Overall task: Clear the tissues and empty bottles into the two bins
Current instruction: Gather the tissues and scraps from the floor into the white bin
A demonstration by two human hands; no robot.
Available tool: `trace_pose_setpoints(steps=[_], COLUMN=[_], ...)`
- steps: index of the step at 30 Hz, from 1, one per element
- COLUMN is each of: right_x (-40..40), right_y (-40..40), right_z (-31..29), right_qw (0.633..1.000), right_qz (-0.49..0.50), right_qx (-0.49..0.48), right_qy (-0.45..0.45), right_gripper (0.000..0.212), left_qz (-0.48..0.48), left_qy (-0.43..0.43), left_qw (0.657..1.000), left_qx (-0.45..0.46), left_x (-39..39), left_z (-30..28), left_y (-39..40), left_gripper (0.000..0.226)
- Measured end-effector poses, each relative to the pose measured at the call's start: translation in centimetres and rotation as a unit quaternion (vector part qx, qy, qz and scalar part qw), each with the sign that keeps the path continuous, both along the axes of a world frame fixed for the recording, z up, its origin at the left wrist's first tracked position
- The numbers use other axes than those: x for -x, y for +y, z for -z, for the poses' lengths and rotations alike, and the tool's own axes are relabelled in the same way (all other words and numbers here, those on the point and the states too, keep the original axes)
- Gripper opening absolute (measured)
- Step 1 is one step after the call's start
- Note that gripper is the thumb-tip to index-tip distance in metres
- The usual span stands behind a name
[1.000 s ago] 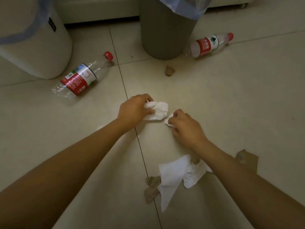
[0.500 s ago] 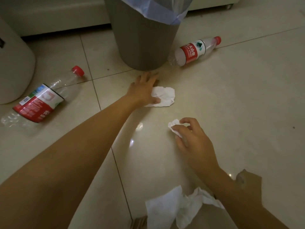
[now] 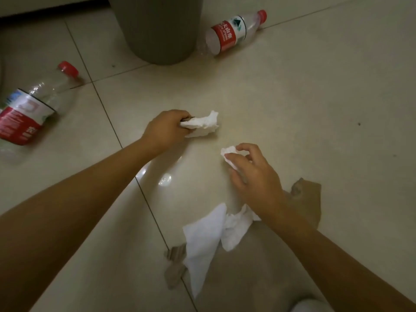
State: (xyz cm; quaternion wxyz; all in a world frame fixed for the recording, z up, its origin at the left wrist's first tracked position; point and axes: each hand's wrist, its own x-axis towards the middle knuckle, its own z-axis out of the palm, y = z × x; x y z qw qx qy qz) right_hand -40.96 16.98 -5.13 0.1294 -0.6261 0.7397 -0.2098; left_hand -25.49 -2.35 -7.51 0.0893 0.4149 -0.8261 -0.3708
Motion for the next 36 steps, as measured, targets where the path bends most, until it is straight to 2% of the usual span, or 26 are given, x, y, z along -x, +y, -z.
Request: trace_pose_setpoints(steps=[5,8,13,16,19,23,26,29,31,33,34,36], right_x=[-0.1,0.2,1.0,0.9,0.4,-0.8,-1.5,-2.0,-2.3,-2.7,-2.8,-3.0], right_y=[3.6,5.0,6.2,7.3,8.6,10.1,10.5,10.7,10.8,10.9,11.0,11.2], right_z=[-0.9,-1.2,-1.3,-1.2,-0.6,-0.7,-0.6,-0.1,0.4,0.6,0.7,0.9], right_qw=[1.0,0.999,0.994,0.992,0.986,0.976,0.964,0.959,0.957,0.966,0.972,0.98], right_qz=[-0.015,-0.039,-0.071,-0.069,-0.084,-0.061,-0.069,-0.076,-0.073,-0.063,-0.061,-0.061], right_qx=[-0.017,-0.03,-0.063,-0.086,-0.132,-0.205,-0.245,-0.256,-0.263,-0.235,-0.215,-0.185], right_qy=[-0.004,0.003,0.046,0.058,0.057,0.047,0.073,0.091,0.098,0.083,0.07,0.047], right_gripper=[0.03,0.029,0.026,0.024,0.026,0.052,0.075,0.084,0.077,0.058,0.047,0.031], left_qz=[-0.029,0.002,0.148,0.174,0.238,0.268,0.272,0.271,0.286,0.294,0.295,0.277], left_qy=[0.013,-0.024,-0.115,-0.146,-0.152,-0.196,-0.195,-0.213,-0.237,-0.235,-0.237,-0.244], left_qw=[0.999,1.0,0.97,0.961,0.955,0.943,0.942,0.938,0.923,0.913,0.911,0.922], left_qx=[-0.03,-0.019,0.153,0.157,0.092,-0.006,-0.007,0.036,0.098,0.16,0.164,0.117], left_x=[-3.9,-5.8,-8.0,-8.6,-8.9,-9.1,-8.5,-7.8,-7.6,-7.6,-7.7,-8.1], left_z=[-1.0,-1.6,-2.0,-2.1,-2.2,-2.7,-2.8,-1.8,-1.2,-1.1,-1.1,-1.0], left_y=[5.9,9.0,12.6,14.3,15.2,16.7,18.7,20.2,20.8,21.1,21.0,20.7], left_gripper=[0.014,0.018,0.026,0.051,0.074,0.099,0.117,0.12,0.112,0.1,0.097,0.095])
